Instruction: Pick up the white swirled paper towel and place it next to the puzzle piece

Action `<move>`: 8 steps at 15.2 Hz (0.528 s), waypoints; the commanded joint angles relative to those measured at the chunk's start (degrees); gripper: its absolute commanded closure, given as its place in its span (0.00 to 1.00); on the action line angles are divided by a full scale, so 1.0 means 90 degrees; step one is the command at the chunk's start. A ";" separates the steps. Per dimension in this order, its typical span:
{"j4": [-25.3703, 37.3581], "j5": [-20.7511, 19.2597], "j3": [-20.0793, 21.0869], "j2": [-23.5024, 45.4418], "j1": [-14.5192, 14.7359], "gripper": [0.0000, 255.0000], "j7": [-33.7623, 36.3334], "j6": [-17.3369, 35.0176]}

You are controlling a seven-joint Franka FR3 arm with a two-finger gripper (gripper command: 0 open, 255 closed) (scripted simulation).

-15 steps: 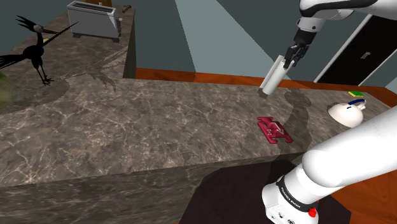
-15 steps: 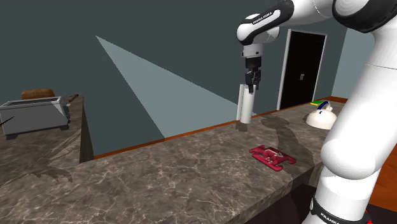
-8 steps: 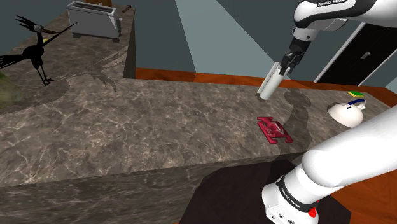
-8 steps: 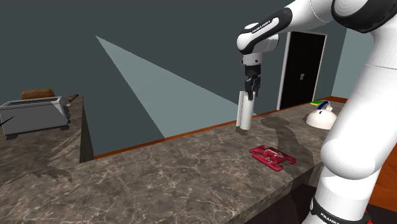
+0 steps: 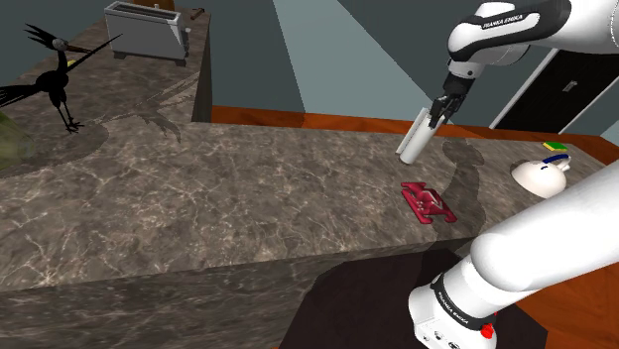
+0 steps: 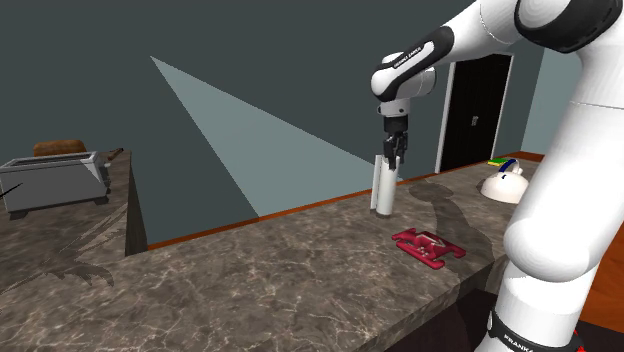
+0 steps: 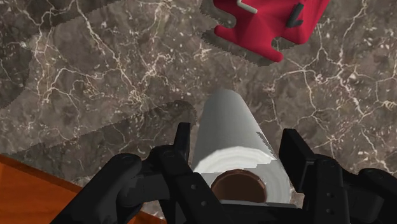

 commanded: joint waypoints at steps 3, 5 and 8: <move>-0.0239 0.0016 -0.0024 0.0105 -0.0010 1.00 0.0004 0.0342; -0.0352 0.0027 -0.0035 0.0166 -0.0013 1.00 0.0005 0.0514; -0.0453 0.0038 -0.0045 0.0227 -0.0017 1.00 0.0005 0.0673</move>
